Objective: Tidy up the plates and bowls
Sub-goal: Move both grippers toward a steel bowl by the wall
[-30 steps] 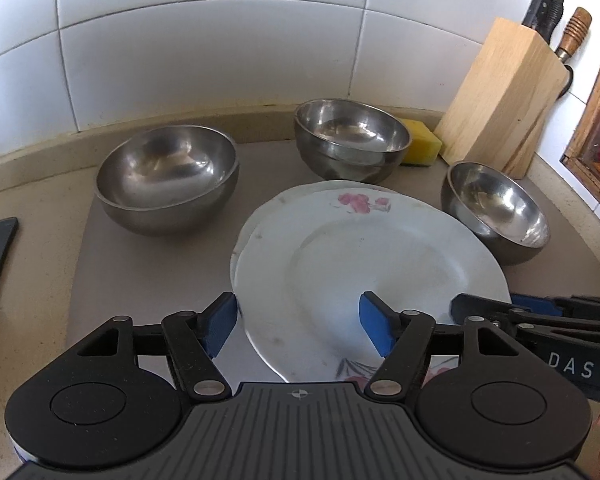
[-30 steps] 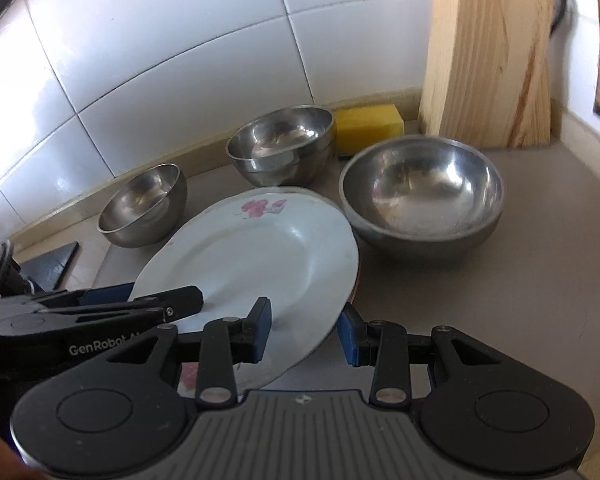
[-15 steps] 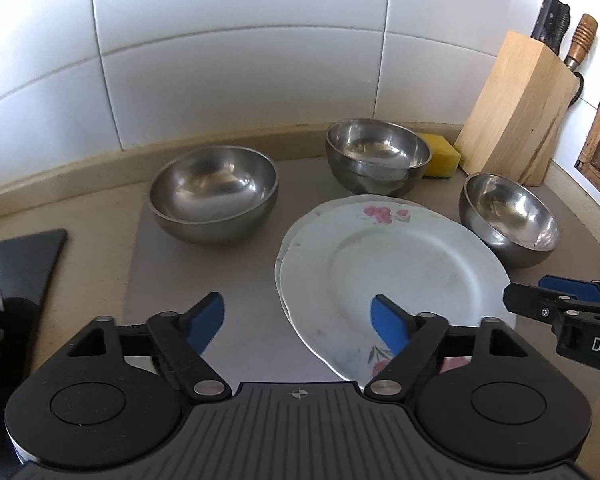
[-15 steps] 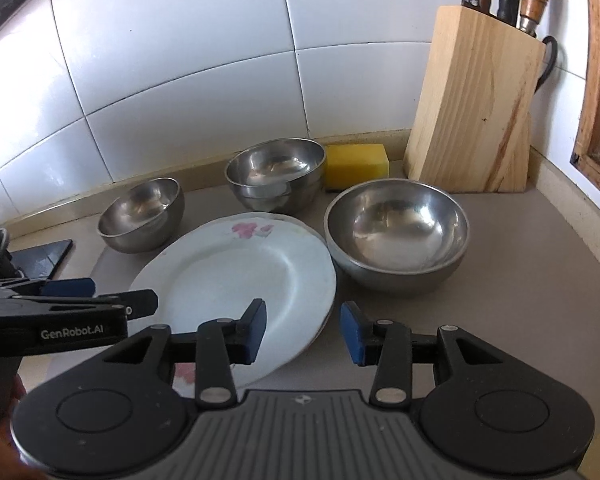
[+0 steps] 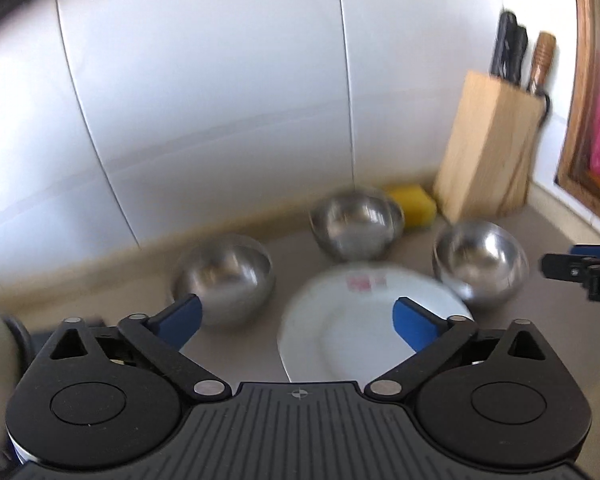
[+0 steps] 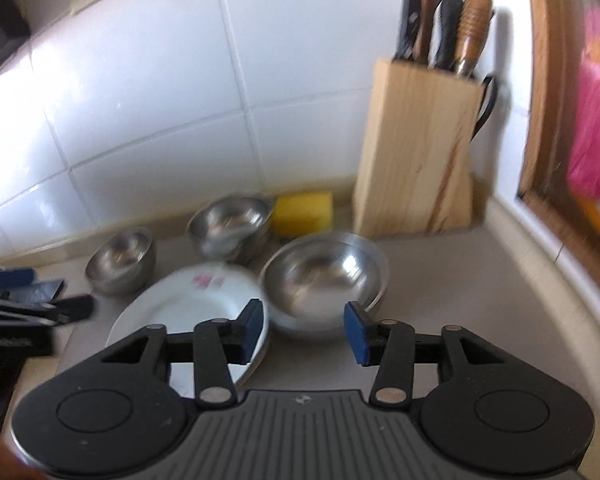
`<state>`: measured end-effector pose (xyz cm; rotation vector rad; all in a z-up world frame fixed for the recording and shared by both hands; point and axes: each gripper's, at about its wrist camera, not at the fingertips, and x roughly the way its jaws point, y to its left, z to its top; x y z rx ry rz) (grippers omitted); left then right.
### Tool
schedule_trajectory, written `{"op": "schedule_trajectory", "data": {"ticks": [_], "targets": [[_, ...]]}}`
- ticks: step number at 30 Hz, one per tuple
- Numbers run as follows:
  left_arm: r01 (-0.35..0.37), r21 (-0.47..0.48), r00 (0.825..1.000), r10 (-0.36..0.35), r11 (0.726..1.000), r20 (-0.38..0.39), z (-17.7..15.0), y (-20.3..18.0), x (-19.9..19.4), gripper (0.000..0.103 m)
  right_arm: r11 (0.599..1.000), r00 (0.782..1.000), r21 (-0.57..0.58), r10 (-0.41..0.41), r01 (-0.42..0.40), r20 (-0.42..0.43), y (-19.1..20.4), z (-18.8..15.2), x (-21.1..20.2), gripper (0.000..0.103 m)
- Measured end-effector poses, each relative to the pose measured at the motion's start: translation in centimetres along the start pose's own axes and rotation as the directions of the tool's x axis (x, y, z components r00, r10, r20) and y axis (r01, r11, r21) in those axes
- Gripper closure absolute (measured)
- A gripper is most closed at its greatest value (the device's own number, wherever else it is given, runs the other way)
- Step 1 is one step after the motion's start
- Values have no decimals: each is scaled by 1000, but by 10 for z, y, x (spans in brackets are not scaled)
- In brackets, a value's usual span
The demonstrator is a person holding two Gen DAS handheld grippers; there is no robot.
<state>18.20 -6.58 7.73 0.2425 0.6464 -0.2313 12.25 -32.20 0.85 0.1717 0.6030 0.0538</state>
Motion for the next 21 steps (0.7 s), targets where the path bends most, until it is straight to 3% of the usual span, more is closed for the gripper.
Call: {"op": "schedule_trajectory", "data": {"ticks": [6,9,13,17,21], "targets": [[-47,26,999,46,999,14,64,10,-2,5,999,999,-8,-33,33,22,-29,49,-1,73],[-80,35,997,79,996,14,91,17,-2,5,1000,1000,-31,6,-6,12,-36,75,0,73],[-74,2,996,74,997,-45,120,31,5,5,994,998,-95,61,-63,-18,-25,109,8,72],[-61,-69,993,54,996,-108,129,47,19,5,980,993,-167,103,-113,-65,-1,144,28,67],[-55,-50,984,45,997,-170,115,55,45,5,977,986,-162,118,-136,-114,8,154,54,67]]}}
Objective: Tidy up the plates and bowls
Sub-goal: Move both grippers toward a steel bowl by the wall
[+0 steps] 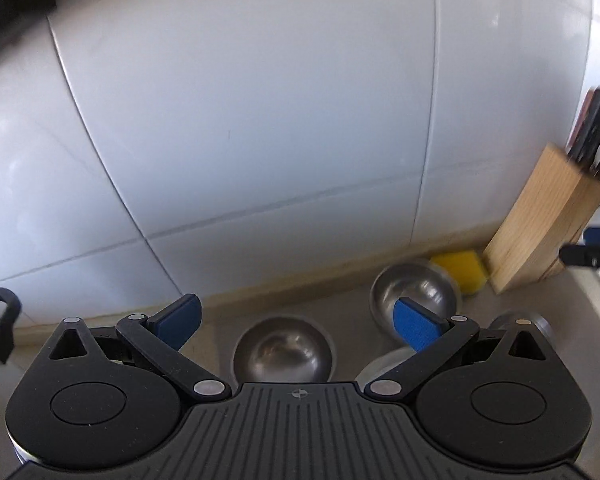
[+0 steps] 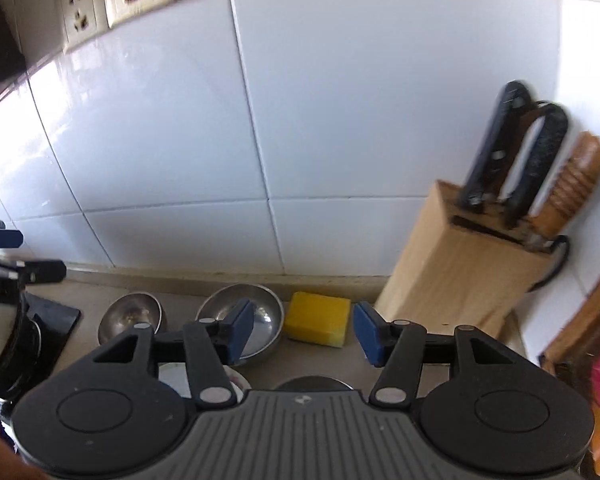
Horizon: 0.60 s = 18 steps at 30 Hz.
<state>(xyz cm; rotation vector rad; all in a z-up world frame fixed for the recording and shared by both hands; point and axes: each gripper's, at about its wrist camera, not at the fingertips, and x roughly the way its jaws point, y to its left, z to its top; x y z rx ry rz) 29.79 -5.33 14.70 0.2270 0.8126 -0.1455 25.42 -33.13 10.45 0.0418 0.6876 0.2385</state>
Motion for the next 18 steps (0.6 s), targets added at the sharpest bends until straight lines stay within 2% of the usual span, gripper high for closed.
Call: {"op": "schedule_trajectory", "data": {"ticks": [3,7,10,13,16,18], "targets": [[8,-30,998,-10,1000,-65,-3,18,30,7,1000,999,-3,24,-25,-45,14,5,27,67],[11,-106,994,-23,994,-106,-7,42,60,8,996,992,-20,82,-85,-99,46,15,62,67],[-4,-126,990,-14,992,-143,-15,55,81,9,990,984,-55,118,-127,-136,75,22,89,67],[4,-180,981,-38,984,-188,-26,73,98,17,979,967,-72,177,-193,-182,104,27,116,67],[-1,-246,970,-59,969,-236,-42,87,113,28,964,942,-69,233,-256,-243,130,26,145,67],[-6,-272,963,-68,962,-262,-51,93,123,28,958,927,-75,246,-277,-283,146,20,162,67]]}}
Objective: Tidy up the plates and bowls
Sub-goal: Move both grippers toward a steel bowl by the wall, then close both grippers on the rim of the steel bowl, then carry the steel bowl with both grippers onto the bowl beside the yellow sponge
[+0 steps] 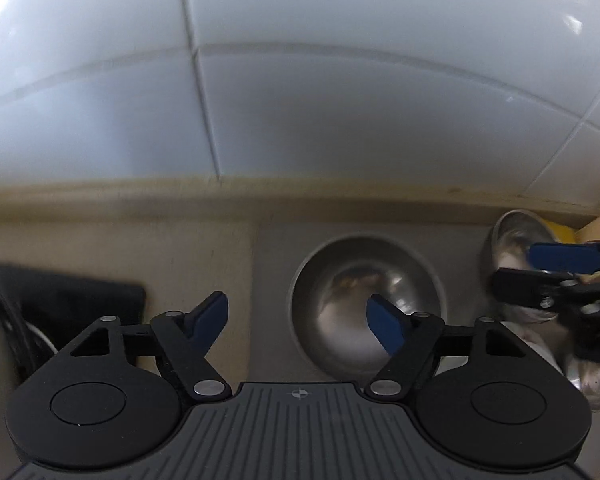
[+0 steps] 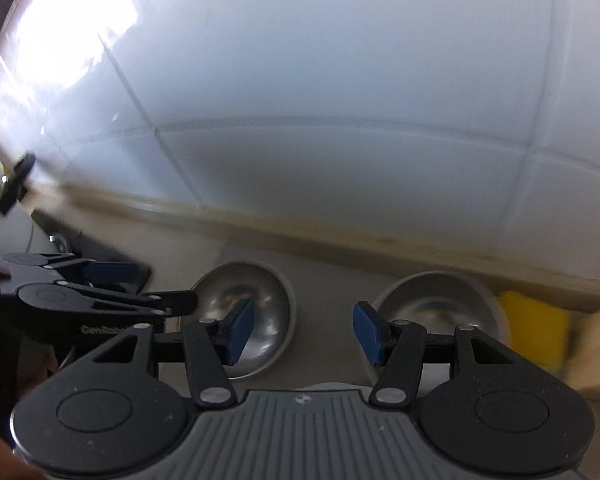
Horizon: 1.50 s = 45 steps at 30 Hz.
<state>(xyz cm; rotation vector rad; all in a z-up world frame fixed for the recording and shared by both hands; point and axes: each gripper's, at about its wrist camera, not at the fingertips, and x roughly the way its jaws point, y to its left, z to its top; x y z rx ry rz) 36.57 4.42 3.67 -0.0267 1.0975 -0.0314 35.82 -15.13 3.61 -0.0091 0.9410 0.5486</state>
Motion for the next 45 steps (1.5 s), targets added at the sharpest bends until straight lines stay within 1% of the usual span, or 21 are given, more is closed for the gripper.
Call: {"op": "schedule_trajectory", "data": {"ticks": [3,6,8,12,15,16,17,18,19,21,22,24,25,27,28,29,31,34,37,45], "targets": [[-5,-16,1000,4,1000,-19,-2,6,11,30,1000,999,3,21,-21,-46,7,1,28,67],[6,-26,999,-7,1000,-42,-4,6,21,31,999,996,34,40,-37,-84,6,5,53,67],[-10,-18,999,9,1000,-53,-5,4,27,34,997,992,54,62,-56,-110,5,7,65,67],[-6,-32,998,3,999,-70,-6,8,35,34,993,988,70,100,-92,-118,4,11,79,68],[-1,-34,997,-2,999,-80,-8,6,37,43,994,986,82,87,-76,-145,3,9,88,77],[0,-27,996,-2,1000,-87,-8,5,38,45,995,985,79,76,-65,-154,2,8,90,82],[-4,-18,996,2,1000,-92,-9,3,39,45,995,983,81,72,-59,-168,1,6,92,85],[-6,-15,996,5,1000,-94,-9,2,41,46,994,981,88,75,-60,-181,-1,5,93,86],[-7,-14,995,6,1000,-98,-10,1,42,49,993,978,97,78,-60,-193,-3,4,95,89],[3,-7,994,-4,1000,-108,-13,-3,45,52,993,976,104,70,-49,-207,-5,1,98,96],[0,-1,993,0,1000,-114,-14,-5,47,53,994,975,99,59,-38,-214,-5,-1,99,102],[-10,4,993,10,1000,-118,-17,-7,49,55,996,973,85,36,-18,-226,-5,-4,103,103],[-10,5,993,10,1000,-116,-17,-7,49,56,996,974,83,38,-20,-224,-5,-4,104,103],[-10,6,993,11,1000,-119,-17,-8,48,61,996,973,82,41,-23,-227,-3,-4,104,103],[-13,10,993,14,1000,-120,-17,-10,47,68,997,973,76,40,-24,-227,-2,-4,103,103],[-20,18,993,22,1000,-118,-17,-13,45,69,997,973,71,40,-24,-229,-1,-4,103,103],[-35,33,993,39,999,-113,-19,-16,43,70,997,973,67,40,-25,-228,1,-5,102,103],[-37,29,993,40,999,-113,-20,-15,39,70,997,973,65,44,-30,-225,2,-6,100,103],[-43,27,994,46,999,-97,-19,-13,32,70,997,976,68,60,-46,-209,3,-4,95,103],[-54,67,999,54,996,3,-2,-26,-14,69,995,989,69,78,-70,-129,-3,11,49,103]]}}
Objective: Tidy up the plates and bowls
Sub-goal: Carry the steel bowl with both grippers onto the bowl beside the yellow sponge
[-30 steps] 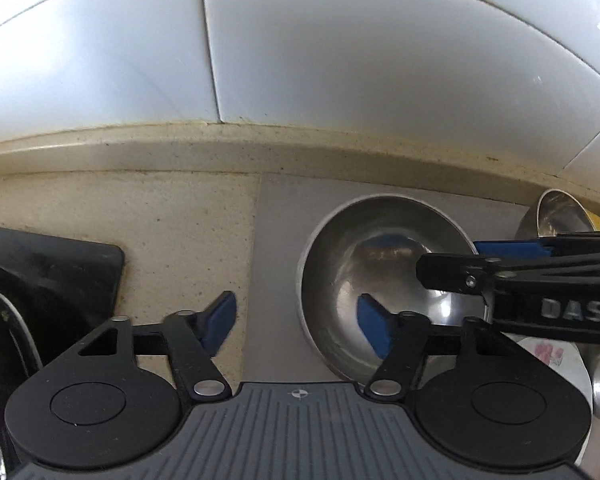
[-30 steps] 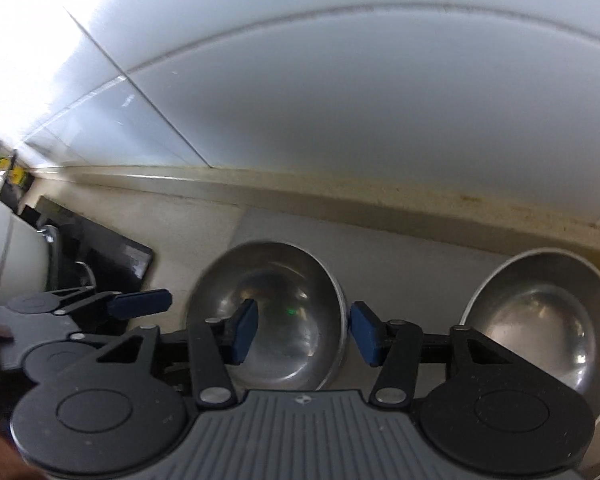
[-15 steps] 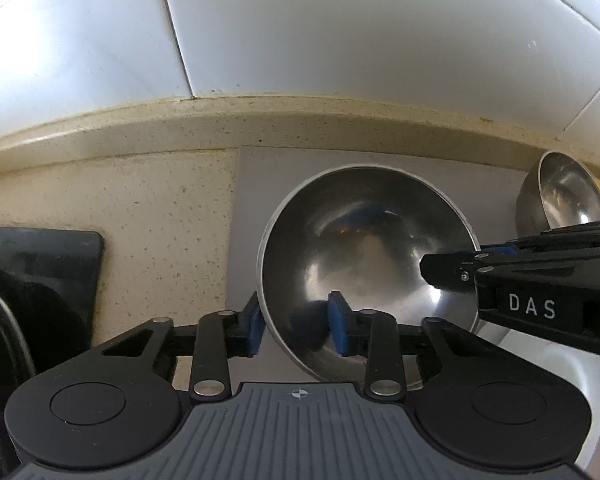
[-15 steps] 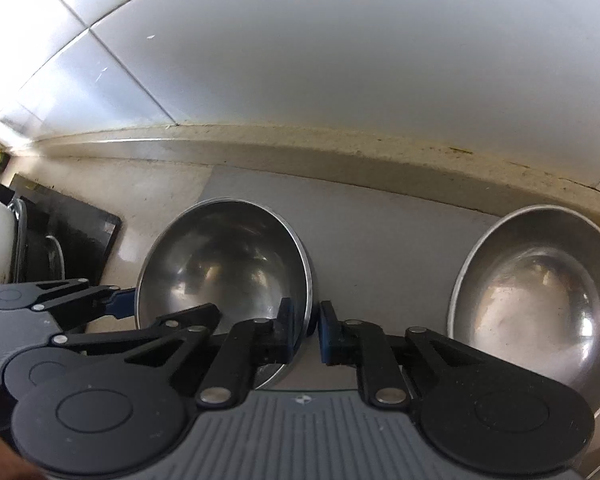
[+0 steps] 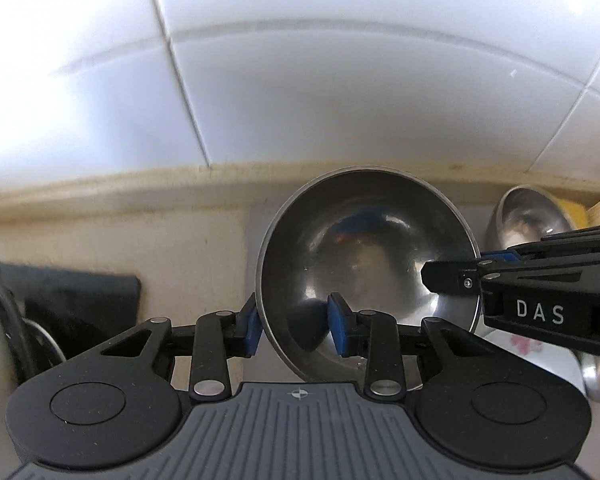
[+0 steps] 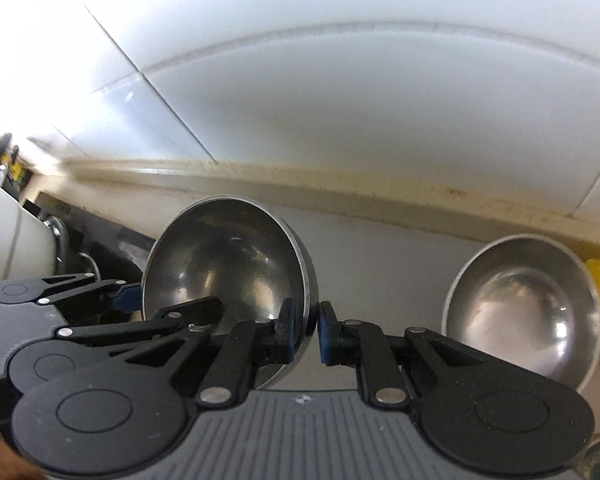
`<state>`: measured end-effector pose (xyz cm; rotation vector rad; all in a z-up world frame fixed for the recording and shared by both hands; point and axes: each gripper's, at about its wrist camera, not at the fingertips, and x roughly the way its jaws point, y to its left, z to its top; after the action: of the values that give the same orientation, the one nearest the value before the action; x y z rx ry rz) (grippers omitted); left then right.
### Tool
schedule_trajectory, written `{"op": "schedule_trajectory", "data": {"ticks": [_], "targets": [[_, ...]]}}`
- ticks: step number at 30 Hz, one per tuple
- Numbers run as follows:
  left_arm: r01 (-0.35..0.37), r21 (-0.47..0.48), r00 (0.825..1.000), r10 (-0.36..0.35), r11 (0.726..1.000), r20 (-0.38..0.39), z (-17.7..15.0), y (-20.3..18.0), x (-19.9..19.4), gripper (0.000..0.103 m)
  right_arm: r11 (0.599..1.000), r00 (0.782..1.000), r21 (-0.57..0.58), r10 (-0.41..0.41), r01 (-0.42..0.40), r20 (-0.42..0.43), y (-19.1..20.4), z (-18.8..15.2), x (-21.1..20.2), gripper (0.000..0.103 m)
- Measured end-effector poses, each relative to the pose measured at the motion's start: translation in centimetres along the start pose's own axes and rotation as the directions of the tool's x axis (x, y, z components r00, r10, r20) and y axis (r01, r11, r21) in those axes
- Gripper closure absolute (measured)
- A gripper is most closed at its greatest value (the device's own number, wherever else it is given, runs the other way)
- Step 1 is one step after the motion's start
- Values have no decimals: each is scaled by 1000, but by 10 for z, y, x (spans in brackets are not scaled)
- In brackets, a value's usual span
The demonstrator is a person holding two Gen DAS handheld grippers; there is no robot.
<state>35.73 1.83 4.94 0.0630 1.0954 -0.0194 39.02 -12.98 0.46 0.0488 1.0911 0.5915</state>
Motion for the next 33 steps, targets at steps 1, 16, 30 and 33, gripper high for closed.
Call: {"op": "schedule_trajectory", "data": {"ticks": [1,16,30,33], "targets": [[0,10,1000,0,1000,14,2,-4,-7,69,1000,1000,2,1,-1,14,-1,1,-9,103],[65,209,987,-93,976,129,38,-105,-74,66,988,981,133,-97,75,168,-60,-12,-137,103],[98,301,991,-119,949,53,46,-151,-26,61,952,984,274,-164,139,69,-116,-27,-123,103],[96,295,993,-112,951,39,47,-163,-28,61,952,987,271,-157,140,43,-120,-22,-111,103]]}}
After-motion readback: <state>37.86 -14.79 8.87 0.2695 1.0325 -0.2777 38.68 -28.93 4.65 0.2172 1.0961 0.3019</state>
